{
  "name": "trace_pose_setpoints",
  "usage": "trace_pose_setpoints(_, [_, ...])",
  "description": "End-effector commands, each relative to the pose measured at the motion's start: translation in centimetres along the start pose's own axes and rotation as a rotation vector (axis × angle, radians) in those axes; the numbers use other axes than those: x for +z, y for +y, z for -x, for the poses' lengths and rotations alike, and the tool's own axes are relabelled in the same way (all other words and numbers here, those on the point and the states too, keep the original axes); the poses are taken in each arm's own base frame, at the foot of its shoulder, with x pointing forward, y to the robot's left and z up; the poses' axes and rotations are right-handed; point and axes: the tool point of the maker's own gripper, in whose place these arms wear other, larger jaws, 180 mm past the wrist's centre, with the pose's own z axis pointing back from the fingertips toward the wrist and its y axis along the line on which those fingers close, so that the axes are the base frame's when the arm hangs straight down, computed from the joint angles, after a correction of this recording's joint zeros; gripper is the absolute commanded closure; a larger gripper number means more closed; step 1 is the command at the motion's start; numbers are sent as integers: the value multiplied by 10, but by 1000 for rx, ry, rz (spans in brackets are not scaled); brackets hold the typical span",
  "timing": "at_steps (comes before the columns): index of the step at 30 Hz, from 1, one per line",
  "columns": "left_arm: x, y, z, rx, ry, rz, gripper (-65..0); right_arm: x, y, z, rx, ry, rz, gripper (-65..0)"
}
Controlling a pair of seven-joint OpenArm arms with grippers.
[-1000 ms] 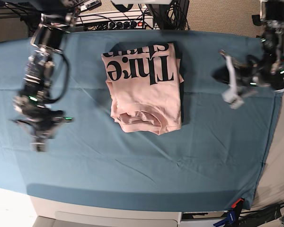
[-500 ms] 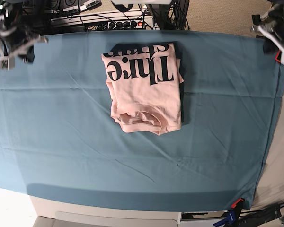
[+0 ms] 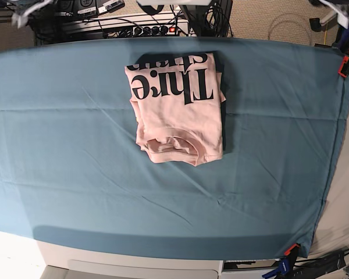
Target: Fold the T-shirt properly
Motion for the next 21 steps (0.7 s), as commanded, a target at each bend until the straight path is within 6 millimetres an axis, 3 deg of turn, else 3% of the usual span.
trace_pose_setpoints(1, [-2,3,12,-3,41,26,0,-1,-10,-2,-17,-5,1,0])
trace_pose_setpoints(6, [-43,-11,68,5,207,153,0,-56,-29,16,-102,32,11,0])
trace_pose_setpoints(11, [-96,-26,92,-172,276,140,0,-112,-27,1,2,28,113,0])
trace_pose_setpoints(15, [-141,-52,74,-343,231,136,0,-140,-18,-24,96,-53,234,0])
trace_pose_setpoints(19, [-182,-53,42,-429,125,-50,0,-164,10,-14,160,3,253,0])
trace_pose_setpoints(21, [-197,-55,37,-456,107,-128,0,-172,26,-4,181,26,224,0])
